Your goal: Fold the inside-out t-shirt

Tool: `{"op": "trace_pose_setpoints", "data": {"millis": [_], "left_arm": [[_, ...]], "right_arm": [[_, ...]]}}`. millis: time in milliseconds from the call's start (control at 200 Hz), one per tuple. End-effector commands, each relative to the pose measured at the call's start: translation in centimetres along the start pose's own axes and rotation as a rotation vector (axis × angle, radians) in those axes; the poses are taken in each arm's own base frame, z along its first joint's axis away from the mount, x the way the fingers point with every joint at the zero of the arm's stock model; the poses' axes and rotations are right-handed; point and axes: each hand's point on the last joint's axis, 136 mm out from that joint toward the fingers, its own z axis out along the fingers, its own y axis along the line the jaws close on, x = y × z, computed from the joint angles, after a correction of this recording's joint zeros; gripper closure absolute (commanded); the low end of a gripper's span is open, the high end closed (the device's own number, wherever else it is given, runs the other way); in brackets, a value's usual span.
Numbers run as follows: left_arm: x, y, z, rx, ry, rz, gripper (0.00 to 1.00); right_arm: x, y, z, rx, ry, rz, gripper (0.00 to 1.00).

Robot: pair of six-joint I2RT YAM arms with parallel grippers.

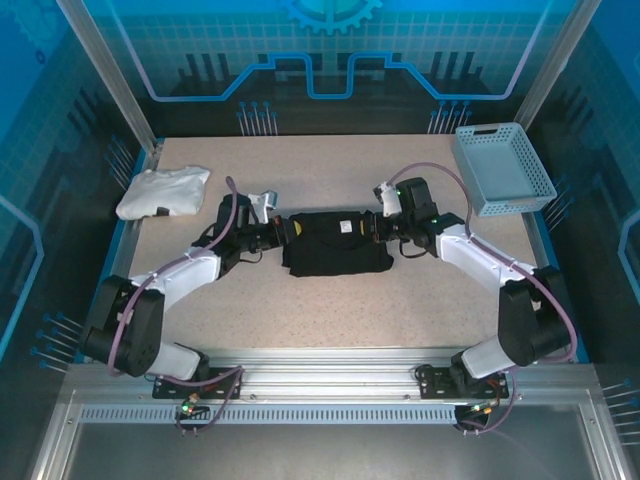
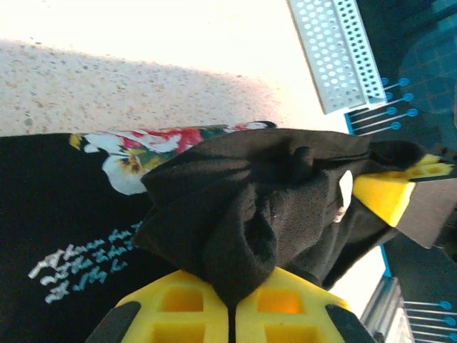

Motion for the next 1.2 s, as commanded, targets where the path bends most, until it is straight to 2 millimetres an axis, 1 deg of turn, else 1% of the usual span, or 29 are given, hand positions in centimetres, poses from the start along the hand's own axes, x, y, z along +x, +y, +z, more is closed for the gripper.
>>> {"op": "trace_pose_setpoints", "data": {"millis": [0, 50, 145, 150, 240, 285, 330, 355, 390, 430, 470, 560, 615, 645, 690, 730, 765, 800, 905, 1010, 1196], "left_arm": [[-2.1, 2.7, 1.4, -0.104, -0.028, 0.008, 1.00], [-2.3, 4.2, 2.0, -0.139, -0.016, -0.029, 1.00], [-2.4, 7.1, 2.9, -0.208, -0.015, -0.060, 0.97], [-2.4, 7.2, 2.9, -0.209, -0.015, -0.058, 0.97], [-2.5, 9.4, 4.3, -0.259, -0.004, -0.055, 0.91], [-2.8, 10.1, 5.2, -0.268, 0.002, -0.054, 0.88], [-2.9, 11.0, 5.9, -0.289, 0.014, -0.062, 0.82], [-3.0, 11.5, 6.2, -0.302, 0.018, -0.068, 0.75], [-3.4, 11.6, 6.4, -0.306, 0.022, -0.072, 0.66], [-3.7, 11.5, 6.3, -0.313, 0.021, -0.067, 0.59], [-4.1, 11.3, 5.8, -0.329, 0.009, -0.055, 0.53], [-4.3, 10.9, 3.6, -0.384, -0.020, -0.042, 0.42], [-3.5, 10.6, 2.5, -0.401, -0.009, -0.055, 0.35], [-2.9, 10.4, 2.2, -0.396, 0.002, -0.067, 0.30], [-1.6, 10.0, 2.0, -0.378, 0.039, -0.090, 0.22], [-0.5, 9.6, 2.2, -0.351, 0.074, -0.105, 0.18], [0.3, 9.3, 2.4, -0.337, 0.101, -0.115, 0.16], [0.9, 9.1, 2.7, -0.328, 0.120, -0.115, 0.15], [2.2, 9.0, 3.9, -0.323, 0.167, -0.098, 0.13], [3.2, 8.7, 5.3, -0.309, 0.214, -0.095, 0.13], [4.8, 8.1, 6.8, -0.304, 0.261, -0.081, 0.14]], "right_arm": [[-1.0, -2.1, 1.8, 0.099, 0.034, 0.001, 0.99], [-1.1, -2.8, 2.9, 0.119, 0.072, 0.013, 0.99], [-0.7, -4.4, 5.4, 0.168, 0.147, 0.025, 0.97], [-0.6, -4.7, 5.8, 0.172, 0.156, 0.025, 0.97], [-0.1, -6.3, 8.3, 0.202, 0.197, 0.040, 0.93], [0.0, -7.1, 9.6, 0.217, 0.216, 0.049, 0.90], [0.0, -7.8, 10.6, 0.232, 0.236, 0.057, 0.86], [0.2, -8.2, 10.9, 0.242, 0.252, 0.063, 0.83], [-0.1, -8.5, 11.2, 0.254, 0.261, 0.064, 0.78], [-0.4, -8.6, 11.0, 0.265, 0.266, 0.059, 0.72], [-0.9, -8.6, 10.4, 0.274, 0.255, 0.048, 0.68], [-1.9, -8.1, 8.3, 0.282, 0.222, 0.017, 0.56], [-2.3, -7.6, 6.8, 0.284, 0.206, 0.000, 0.48], [-2.4, -7.2, 5.9, 0.282, 0.195, -0.009, 0.45], [-2.4, -6.7, 4.7, 0.276, 0.179, -0.016, 0.41], [-2.1, -6.4, 4.0, 0.271, 0.171, -0.017, 0.37], [-1.9, -6.2, 3.3, 0.270, 0.162, -0.017, 0.31], [-1.7, -6.0, 2.7, 0.269, 0.155, -0.019, 0.28], [-1.3, -5.6, 1.8, 0.264, 0.143, -0.034, 0.22], [-1.0, -5.7, 1.5, 0.263, 0.145, -0.034, 0.22], [-0.5, -5.4, 1.5, 0.242, 0.135, -0.026, 0.21]]}}
